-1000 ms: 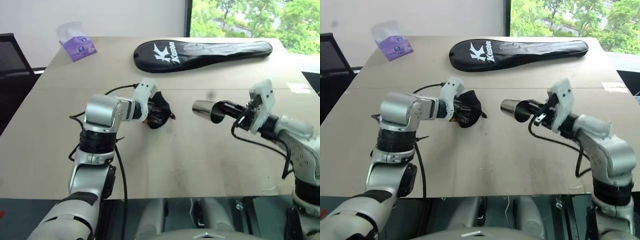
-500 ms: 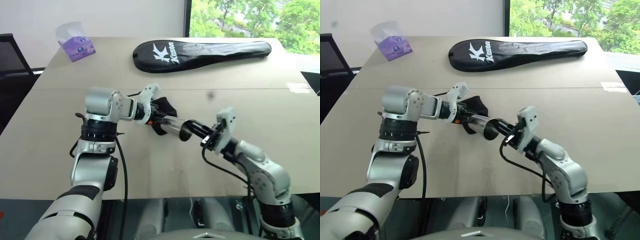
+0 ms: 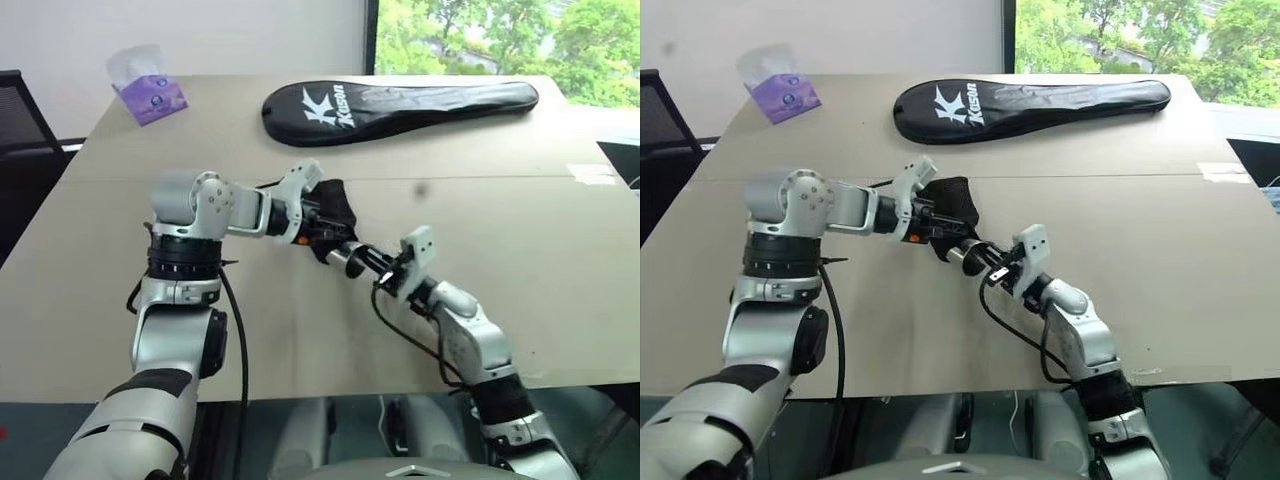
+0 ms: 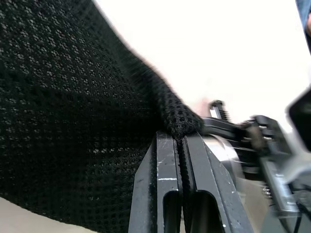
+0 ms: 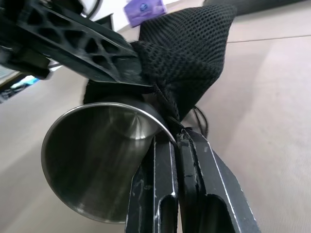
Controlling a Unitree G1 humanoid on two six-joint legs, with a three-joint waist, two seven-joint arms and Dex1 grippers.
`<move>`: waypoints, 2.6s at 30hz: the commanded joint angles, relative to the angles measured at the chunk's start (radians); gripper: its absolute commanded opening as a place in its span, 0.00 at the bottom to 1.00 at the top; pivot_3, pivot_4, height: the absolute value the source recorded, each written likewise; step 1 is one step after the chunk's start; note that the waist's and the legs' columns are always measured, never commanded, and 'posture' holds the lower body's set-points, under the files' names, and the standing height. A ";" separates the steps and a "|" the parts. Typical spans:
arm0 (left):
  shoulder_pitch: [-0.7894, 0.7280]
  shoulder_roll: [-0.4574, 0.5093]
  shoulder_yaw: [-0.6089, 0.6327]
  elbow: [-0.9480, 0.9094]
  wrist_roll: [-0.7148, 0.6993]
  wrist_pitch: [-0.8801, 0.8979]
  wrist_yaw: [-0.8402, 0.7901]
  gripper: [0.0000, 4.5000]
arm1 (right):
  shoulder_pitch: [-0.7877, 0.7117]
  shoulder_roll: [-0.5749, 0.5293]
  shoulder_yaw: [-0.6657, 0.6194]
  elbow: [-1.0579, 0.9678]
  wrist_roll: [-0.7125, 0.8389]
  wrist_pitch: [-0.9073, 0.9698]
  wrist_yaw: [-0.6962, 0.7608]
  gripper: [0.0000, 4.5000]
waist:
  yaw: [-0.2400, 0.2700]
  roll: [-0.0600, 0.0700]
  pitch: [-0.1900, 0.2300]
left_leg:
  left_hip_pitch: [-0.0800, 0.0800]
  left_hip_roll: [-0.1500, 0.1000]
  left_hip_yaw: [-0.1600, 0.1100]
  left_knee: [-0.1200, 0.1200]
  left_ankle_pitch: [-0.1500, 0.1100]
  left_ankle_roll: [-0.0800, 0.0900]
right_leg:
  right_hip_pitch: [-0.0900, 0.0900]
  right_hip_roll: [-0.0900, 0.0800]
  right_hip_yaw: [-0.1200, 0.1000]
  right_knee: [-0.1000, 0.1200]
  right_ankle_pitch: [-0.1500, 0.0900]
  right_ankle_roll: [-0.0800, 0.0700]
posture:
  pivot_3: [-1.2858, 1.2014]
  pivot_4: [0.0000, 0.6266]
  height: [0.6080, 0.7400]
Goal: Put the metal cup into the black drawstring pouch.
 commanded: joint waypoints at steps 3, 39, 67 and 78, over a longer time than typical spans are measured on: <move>0.044 0.041 -0.018 -0.089 -0.111 0.005 0.067 0.00 | -0.064 -0.019 0.046 0.150 -0.199 -0.120 -0.122 0.00 | -0.008 0.000 0.000 | 0.000 0.000 0.000 0.000 0.000 0.000 | 0.001 0.000 0.002 0.000 0.000 0.000 | 0.52 0.24 1.00; 0.201 0.028 0.135 -0.473 -0.309 0.005 0.295 0.00 | -0.621 0.181 0.375 1.012 -0.705 -0.591 -0.238 0.00 | -0.040 -0.003 -0.004 | 0.020 0.001 0.004 -0.014 0.003 -0.005 | 0.009 0.000 0.008 0.000 0.000 -0.001 | 0.52 0.24 1.00; 0.219 0.191 0.011 -0.056 0.076 -0.646 -0.110 0.00 | -0.345 -0.035 0.050 -0.065 -0.189 0.173 0.219 0.99 | -0.009 -0.003 -0.003 | -0.002 0.000 -0.001 -0.014 0.004 -0.008 | -0.008 -0.001 0.004 -0.003 0.000 -0.001 | 0.52 0.24 1.00; 0.189 0.278 -0.028 0.020 0.181 -0.826 -0.321 0.00 | -0.405 -0.085 0.139 0.196 -0.367 0.025 0.057 0.99 | -0.017 -0.003 -0.002 | -0.002 0.001 0.002 -0.014 0.004 -0.007 | -0.008 0.001 0.002 -0.003 0.000 -0.002 | 0.52 0.24 1.00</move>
